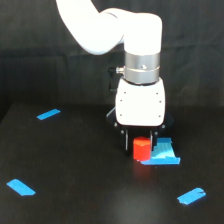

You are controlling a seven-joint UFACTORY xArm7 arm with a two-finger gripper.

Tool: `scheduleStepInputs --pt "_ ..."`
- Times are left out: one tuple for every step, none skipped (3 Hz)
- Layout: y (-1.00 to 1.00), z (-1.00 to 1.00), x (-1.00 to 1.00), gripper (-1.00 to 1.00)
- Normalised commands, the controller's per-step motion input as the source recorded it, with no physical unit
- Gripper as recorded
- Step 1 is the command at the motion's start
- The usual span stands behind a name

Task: Pick up the red object from the table

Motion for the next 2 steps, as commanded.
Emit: scheduleStepInputs --pt "-0.09 -0.18 0.02 -0.93" --pt "-0.13 -0.12 0.03 -1.00"
